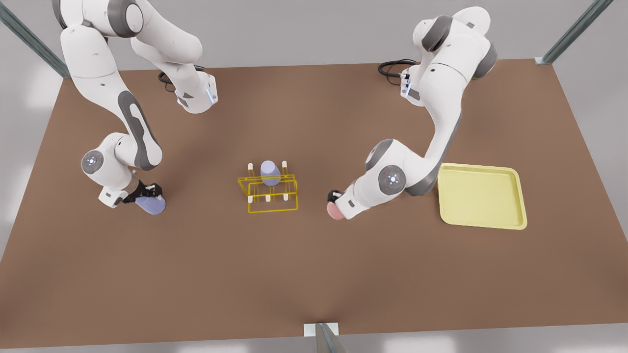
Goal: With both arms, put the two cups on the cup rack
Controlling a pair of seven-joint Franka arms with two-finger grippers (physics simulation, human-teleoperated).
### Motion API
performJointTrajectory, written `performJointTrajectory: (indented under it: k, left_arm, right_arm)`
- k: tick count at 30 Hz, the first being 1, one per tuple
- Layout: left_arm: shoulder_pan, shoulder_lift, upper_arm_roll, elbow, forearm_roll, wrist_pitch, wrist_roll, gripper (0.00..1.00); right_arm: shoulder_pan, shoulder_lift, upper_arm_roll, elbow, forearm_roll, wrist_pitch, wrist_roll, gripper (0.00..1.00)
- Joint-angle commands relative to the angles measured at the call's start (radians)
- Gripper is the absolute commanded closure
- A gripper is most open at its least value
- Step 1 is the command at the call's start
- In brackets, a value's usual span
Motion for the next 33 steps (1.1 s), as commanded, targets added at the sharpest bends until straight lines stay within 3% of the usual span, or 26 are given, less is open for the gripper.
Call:
performJointTrajectory:
  k: [1, 4, 10, 12, 18, 27, 28, 29, 33]
  left_arm:
    - [-0.051, 0.019, -0.008, 0.039, -0.029, -0.030, -0.941, 0.17]
    - [-0.120, 0.064, -0.010, 0.099, -0.031, -0.029, -0.966, 0.17]
    - [-0.203, 0.131, -0.007, 0.171, -0.044, 0.019, -0.966, 0.17]
    - [-0.203, 0.139, -0.005, 0.173, -0.044, 0.062, -0.961, 0.17]
    - [-0.201, 0.145, -0.005, 0.178, -0.044, 0.119, -0.961, 0.17]
    - [-0.217, 0.189, -0.007, 0.194, -0.041, 0.195, -0.960, 0.16]
    - [-0.223, 0.191, -0.005, 0.194, -0.041, 0.202, -0.960, 0.14]
    - [-0.223, 0.194, -0.004, 0.193, -0.041, 0.202, -0.960, 0.00]
    - [-0.212, 0.188, -0.004, 0.190, -0.040, 0.174, -0.960, 0.00]
  right_arm:
    - [0.000, -0.006, 0.005, 0.009, -0.001, -0.002, -0.014, 0.17]
    - [0.000, -0.033, 0.056, 0.070, -0.004, -0.003, -0.020, 0.17]
    - [0.027, 0.083, 0.280, 0.335, 0.231, -0.084, -0.017, 0.16]
    - [0.115, 0.097, 0.278, 0.427, 0.349, -0.201, 0.015, 0.16]
    - [0.305, 0.017, 0.280, 0.438, 0.389, -0.266, 0.338, 0.16]
    - [0.325, -0.079, 0.281, 0.328, 0.410, -0.332, 0.338, 0.17]
    - [0.330, -0.075, 0.281, 0.328, 0.410, -0.332, 0.338, 0.17]
    - [0.337, -0.072, 0.283, 0.323, 0.410, -0.332, 0.339, 0.16]
    - [0.330, -0.069, 0.283, 0.300, 0.410, -0.332, 0.324, 0.17]
